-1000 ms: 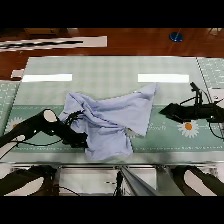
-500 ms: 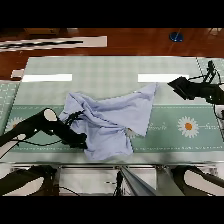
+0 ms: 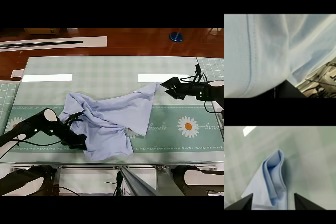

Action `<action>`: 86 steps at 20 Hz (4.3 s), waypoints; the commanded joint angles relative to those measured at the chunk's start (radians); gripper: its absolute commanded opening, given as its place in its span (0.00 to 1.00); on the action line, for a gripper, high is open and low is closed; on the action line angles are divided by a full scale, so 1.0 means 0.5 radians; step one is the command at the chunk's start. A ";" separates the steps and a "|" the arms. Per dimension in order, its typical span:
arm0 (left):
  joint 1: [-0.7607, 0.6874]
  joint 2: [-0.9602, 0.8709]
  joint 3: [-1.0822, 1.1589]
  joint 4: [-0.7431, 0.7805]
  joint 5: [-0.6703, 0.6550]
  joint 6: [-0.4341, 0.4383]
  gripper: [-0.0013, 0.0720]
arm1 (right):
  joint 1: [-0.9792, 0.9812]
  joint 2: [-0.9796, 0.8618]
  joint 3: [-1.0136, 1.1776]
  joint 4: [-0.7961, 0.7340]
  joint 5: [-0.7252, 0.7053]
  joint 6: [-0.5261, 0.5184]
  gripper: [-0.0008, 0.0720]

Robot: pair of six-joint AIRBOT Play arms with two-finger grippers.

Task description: Fold the shirts.

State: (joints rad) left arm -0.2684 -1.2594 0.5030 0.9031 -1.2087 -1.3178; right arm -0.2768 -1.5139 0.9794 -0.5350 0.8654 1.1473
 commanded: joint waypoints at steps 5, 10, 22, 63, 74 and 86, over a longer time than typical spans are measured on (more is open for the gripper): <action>0.000 0.002 0.002 -0.011 -0.013 -0.008 0.05 | 0.002 -0.092 0.008 0.060 0.291 -0.132 0.80; 0.000 0.002 0.002 -0.011 -0.009 -0.008 0.05 | 0.099 -0.108 0.008 0.051 0.297 -0.172 0.80; 0.000 0.005 0.003 -0.011 -0.012 -0.028 0.05 | 0.298 -0.152 0.076 0.259 -0.006 -0.206 0.04; 0.440 1.756 2.242 1.179 -0.696 -0.549 0.05 | -0.373 1.746 1.225 -1.400 1.888 0.690 0.04; 0.439 1.591 1.113 1.041 -0.820 -0.529 0.05 | 0.291 1.363 0.143 -1.978 1.788 0.681 0.04; 0.436 0.565 0.517 0.577 0.625 -0.311 0.05 | 0.289 0.445 0.160 -1.643 0.671 0.575 0.04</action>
State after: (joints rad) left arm -0.0494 -0.8387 0.7788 1.2270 -0.9821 -1.4826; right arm -0.1329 -1.2427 1.0603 -1.4006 1.4021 1.4361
